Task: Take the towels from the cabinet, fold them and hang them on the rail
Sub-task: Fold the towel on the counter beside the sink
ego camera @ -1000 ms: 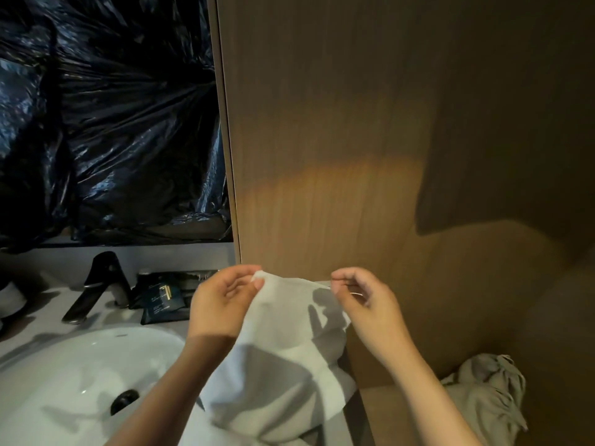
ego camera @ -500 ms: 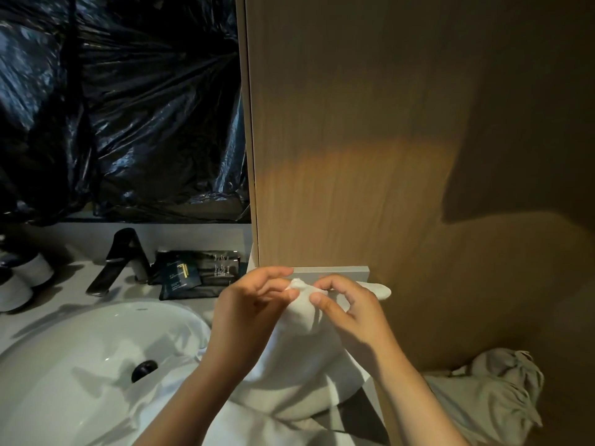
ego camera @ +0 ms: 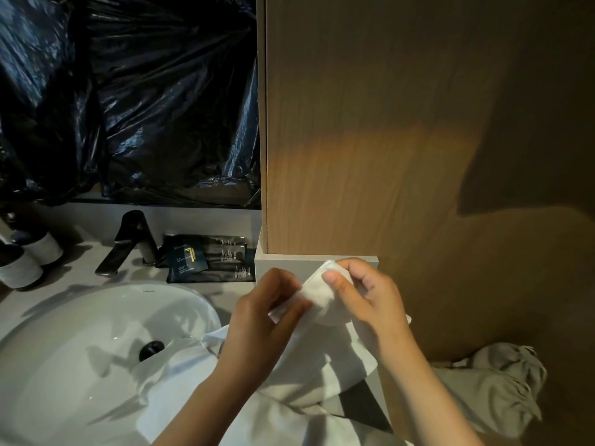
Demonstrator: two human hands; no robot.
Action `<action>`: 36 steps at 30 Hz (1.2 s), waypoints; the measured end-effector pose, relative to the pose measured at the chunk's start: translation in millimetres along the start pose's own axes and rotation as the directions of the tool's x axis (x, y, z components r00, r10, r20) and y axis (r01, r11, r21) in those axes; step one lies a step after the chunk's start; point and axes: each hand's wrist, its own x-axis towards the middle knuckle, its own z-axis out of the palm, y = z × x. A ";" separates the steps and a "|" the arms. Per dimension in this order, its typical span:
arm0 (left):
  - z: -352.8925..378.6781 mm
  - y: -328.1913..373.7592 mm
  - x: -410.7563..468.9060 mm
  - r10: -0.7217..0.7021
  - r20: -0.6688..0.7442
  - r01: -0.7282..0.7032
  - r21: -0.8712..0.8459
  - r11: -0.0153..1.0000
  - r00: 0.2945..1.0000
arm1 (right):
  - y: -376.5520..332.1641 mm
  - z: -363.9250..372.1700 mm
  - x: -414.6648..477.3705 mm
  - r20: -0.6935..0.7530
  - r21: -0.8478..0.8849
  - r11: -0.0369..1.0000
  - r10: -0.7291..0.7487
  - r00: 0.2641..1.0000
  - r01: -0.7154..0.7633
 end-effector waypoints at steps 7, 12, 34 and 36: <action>-1.2 -12.4 -0.2 -0.016 0.040 0.013 0.069 0.997 0.999 | -8.3 -13.6 2.0 -0.129 -0.024 0.998 -0.065 0.990 0.063; -1.9 -25.9 2.6 -0.019 0.075 0.009 0.131 0.991 0.997 | -18.7 -25.1 16.5 -0.192 -0.099 0.989 -0.126 0.973 0.108; -48.0 -53.8 58.1 0.031 0.038 -0.041 0.297 0.954 0.999 | -54.4 -84.2 67.7 -0.448 -0.323 0.931 -0.309 0.839 0.171; -60.5 -47.0 76.0 0.058 -0.038 -0.044 0.300 0.953 0.998 | -54.6 -91.4 72.4 -0.503 -0.314 0.936 -0.306 0.808 0.158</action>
